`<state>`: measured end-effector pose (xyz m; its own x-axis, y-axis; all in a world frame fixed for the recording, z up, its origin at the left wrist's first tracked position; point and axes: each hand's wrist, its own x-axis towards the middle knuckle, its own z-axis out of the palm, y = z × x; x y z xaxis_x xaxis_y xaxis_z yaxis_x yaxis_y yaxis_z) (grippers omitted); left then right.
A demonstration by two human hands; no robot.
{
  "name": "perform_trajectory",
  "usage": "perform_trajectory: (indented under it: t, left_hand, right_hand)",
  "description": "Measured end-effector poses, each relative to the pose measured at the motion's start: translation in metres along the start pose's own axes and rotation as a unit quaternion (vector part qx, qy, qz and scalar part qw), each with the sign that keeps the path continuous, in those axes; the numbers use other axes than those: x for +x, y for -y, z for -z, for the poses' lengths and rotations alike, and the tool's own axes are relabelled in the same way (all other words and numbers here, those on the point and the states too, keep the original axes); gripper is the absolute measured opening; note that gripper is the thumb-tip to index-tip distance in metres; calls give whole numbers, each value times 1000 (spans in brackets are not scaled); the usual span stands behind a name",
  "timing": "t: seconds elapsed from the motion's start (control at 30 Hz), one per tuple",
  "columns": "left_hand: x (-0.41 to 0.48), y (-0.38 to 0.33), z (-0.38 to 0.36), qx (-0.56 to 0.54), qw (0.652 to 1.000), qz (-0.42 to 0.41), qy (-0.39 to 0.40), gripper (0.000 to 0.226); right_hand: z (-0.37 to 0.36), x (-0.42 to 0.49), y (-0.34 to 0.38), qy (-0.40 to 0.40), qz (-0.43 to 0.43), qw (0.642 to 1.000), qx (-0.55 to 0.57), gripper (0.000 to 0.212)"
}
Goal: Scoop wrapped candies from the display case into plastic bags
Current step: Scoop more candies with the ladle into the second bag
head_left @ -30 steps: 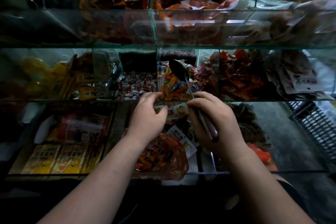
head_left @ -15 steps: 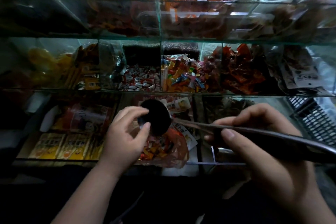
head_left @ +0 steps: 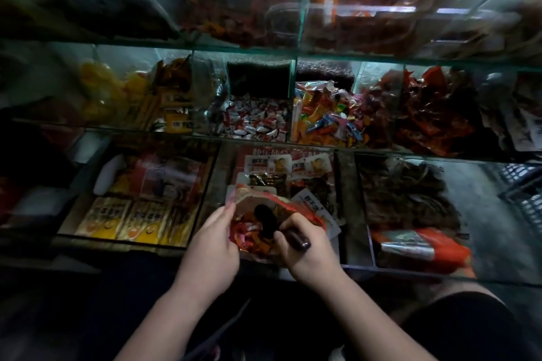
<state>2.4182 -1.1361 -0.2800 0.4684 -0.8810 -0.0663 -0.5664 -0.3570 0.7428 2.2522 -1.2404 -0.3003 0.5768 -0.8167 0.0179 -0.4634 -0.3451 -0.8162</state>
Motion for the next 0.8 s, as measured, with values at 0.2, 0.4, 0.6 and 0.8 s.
perform_trajectory:
  t: [0.2, 0.4, 0.6, 0.8]
  left_hand:
    - [-2, -2, -1, -25, 1000, 6, 11, 87]
    - [-5, -2, -2, -29, 999, 10, 11, 91]
    - [-5, -12, -3, 20, 997, -23, -65, 79]
    - [-6, -39, -15, -5, 974, -189, -126, 41]
  right_hand:
    - [6, -1, -12, 10, -88, 991, 102, 14]
    - [18, -3, -11, -129, -230, 942, 206, 16]
    - [44, -16, -1, -166, -210, 949, 169, 17]
    - [71, -30, 4, -187, -175, 956, 143, 19]
